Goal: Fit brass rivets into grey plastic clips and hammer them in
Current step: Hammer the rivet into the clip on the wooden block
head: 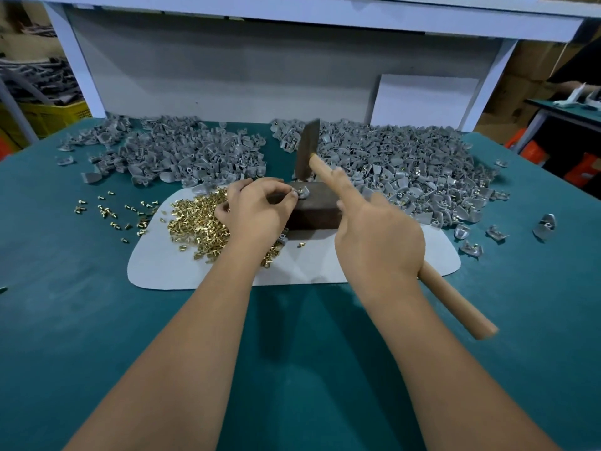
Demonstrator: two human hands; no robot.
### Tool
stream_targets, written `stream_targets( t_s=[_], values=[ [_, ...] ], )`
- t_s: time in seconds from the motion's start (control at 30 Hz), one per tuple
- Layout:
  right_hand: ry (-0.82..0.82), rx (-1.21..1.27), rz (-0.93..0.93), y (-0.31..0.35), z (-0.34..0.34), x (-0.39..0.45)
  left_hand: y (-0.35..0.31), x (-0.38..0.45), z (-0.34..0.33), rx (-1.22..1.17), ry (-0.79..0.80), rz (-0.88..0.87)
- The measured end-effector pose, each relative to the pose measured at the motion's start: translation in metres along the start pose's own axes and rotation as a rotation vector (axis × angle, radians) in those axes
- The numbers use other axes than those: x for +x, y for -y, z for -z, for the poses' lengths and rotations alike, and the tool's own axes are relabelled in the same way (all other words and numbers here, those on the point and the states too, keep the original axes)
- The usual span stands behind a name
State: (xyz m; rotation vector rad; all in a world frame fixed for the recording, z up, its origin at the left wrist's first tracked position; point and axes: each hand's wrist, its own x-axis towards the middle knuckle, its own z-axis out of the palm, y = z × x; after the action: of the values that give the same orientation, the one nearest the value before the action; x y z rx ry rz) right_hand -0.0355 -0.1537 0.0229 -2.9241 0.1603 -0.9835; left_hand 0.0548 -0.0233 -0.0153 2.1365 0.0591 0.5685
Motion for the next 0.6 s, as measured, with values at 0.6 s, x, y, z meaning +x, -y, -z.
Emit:
stream_targets(
  t_s=[0.6],
  values=[
    [0.044,0.005,-0.179,-0.033,-0.019,0.016,-0.003,0.000,0.005,-0.046,0.079,0.045]
  ],
)
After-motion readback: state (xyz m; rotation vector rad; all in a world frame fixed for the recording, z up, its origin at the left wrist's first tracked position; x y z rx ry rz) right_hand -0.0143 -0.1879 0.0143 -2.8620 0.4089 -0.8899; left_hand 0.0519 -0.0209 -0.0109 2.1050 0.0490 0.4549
